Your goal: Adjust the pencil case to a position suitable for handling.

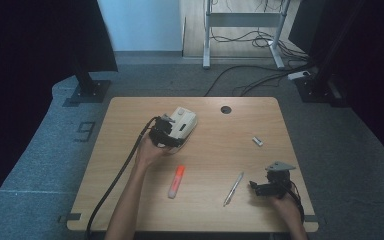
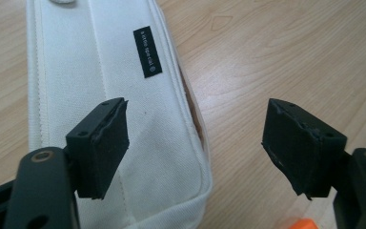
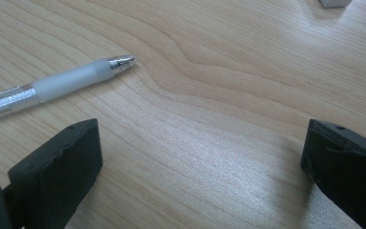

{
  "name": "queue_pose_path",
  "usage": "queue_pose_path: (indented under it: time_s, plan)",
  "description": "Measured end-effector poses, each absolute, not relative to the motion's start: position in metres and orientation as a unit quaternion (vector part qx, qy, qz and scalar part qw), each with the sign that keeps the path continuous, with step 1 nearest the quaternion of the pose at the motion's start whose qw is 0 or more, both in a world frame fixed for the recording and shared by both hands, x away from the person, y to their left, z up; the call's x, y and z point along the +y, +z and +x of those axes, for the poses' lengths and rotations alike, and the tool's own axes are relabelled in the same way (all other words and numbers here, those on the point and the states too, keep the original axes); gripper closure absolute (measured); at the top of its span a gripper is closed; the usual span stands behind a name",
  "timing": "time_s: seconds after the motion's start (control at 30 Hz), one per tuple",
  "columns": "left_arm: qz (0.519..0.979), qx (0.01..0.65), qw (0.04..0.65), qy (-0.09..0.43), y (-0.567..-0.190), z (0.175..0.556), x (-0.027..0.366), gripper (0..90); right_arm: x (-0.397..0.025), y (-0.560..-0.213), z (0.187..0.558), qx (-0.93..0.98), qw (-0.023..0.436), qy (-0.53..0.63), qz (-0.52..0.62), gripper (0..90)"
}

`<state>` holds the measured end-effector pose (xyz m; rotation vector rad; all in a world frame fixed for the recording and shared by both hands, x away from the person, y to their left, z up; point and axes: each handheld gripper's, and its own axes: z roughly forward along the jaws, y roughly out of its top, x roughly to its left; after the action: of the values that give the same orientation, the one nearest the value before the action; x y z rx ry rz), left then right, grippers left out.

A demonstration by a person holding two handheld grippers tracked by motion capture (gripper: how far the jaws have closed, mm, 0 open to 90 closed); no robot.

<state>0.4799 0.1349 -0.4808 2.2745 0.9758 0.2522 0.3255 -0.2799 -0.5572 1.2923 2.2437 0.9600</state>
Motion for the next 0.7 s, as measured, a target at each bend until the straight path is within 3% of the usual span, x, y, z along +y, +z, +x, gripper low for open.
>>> queue_pose_path:
  time_s: [0.43,0.7]
  plan:
    - [0.87,0.392,0.279,0.104,-0.507,0.489,0.13,27.5,-0.28,-0.557,0.325,0.798,0.189,0.341,0.459,0.0]
    - [0.874,0.392,0.256,0.127,-0.511,0.486,0.13,41.1,-0.28,-0.557,0.325,0.798,0.189,0.341,0.459,0.0]
